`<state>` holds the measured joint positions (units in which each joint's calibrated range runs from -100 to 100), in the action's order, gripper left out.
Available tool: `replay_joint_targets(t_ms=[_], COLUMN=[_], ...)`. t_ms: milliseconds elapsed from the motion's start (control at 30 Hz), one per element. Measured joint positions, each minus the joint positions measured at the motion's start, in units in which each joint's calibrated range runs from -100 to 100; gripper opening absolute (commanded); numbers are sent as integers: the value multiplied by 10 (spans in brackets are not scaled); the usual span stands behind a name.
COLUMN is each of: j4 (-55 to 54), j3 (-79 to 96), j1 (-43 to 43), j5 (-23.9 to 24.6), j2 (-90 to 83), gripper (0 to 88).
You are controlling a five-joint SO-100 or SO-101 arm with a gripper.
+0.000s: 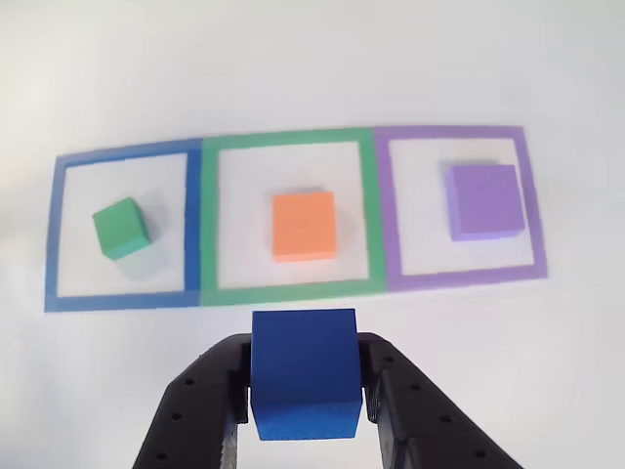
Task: Tower of hanoi
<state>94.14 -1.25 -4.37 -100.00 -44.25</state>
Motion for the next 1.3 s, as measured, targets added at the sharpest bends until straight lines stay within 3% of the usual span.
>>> replay_joint_targets(t_ms=[233, 567, 933, 1300], j4=[-66, -376, -712, -954], j3=[128, 463, 698, 718], j1=[-116, -224, -259, -264], j5=[0, 0, 0, 0], j2=[-44, -89, -81, 100], gripper=[35, 35, 35, 35])
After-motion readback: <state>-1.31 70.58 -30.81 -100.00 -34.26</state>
